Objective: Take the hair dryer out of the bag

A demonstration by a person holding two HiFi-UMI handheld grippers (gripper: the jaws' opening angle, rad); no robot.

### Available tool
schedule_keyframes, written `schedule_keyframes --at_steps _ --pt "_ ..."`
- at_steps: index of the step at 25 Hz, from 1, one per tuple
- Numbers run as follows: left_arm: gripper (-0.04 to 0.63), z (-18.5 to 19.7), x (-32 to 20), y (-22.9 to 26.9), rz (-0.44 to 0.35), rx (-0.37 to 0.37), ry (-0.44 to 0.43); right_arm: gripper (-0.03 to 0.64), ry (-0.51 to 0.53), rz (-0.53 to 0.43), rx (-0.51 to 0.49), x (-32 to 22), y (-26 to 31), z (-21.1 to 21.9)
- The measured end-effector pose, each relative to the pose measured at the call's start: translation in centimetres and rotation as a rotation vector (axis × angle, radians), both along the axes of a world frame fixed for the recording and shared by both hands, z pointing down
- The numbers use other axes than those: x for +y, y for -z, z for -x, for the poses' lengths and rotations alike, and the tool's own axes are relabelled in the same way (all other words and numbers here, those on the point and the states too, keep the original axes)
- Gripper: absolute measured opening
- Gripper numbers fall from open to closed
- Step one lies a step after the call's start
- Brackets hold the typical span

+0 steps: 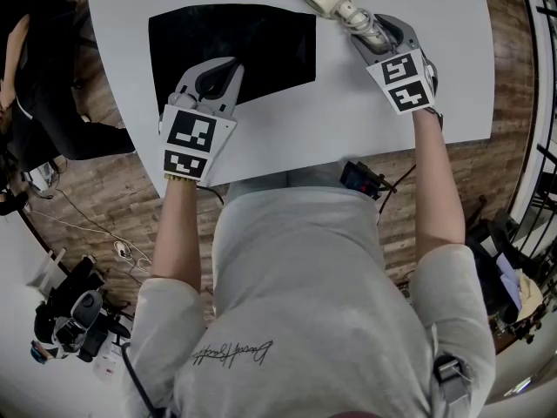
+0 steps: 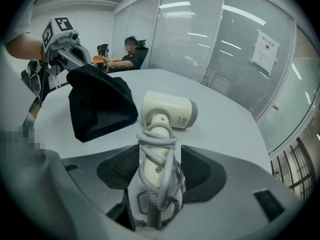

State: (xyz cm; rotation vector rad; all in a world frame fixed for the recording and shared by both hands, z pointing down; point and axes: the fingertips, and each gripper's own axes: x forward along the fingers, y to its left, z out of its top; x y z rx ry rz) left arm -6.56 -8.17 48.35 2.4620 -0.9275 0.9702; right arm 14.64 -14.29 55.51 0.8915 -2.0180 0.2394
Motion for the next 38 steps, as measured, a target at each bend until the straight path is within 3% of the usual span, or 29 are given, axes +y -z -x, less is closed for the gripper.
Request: schedule_keyframes --at_steps 6,10,17,23,29,32,38 --pt "0.021 -0.5 0.0 -0.2 0.017 0.021 0.007 0.281 -0.001 -0.019 -0.029 0.1 1.4 -0.3" --pt "0.061 -0.8 0.4 0.1 0.024 0.033 -0.004 0.285 -0.006 -0.032 -0.052 0.3 2.7 -0.1" --pt "0.074 -0.9 0.3 1.5 -0.001 0.068 -0.002 0.284 -0.048 -0.051 -0.138 0.8 5.1 0.2" --pt "0.053 0.0 -0.1 3.4 -0.016 0.151 0.074 0.232 -0.078 -0.08 -0.195 1.9 7.5 0.8" --pt "0.029 0.6 0.2 5.3 -0.059 0.179 0.109 0.124 -0.087 -0.121 -0.239 3.2 9.7 1.9" --pt "0.017 0.6 0.4 6.4 -0.072 0.23 0.158 0.056 -0.096 -0.124 -0.276 4.1 10.7 2.8" --pt "0.012 1.5 0.9 8.6 -0.148 0.267 0.231 0.028 -0.054 -0.132 -0.315 5.7 12.4 5.1"
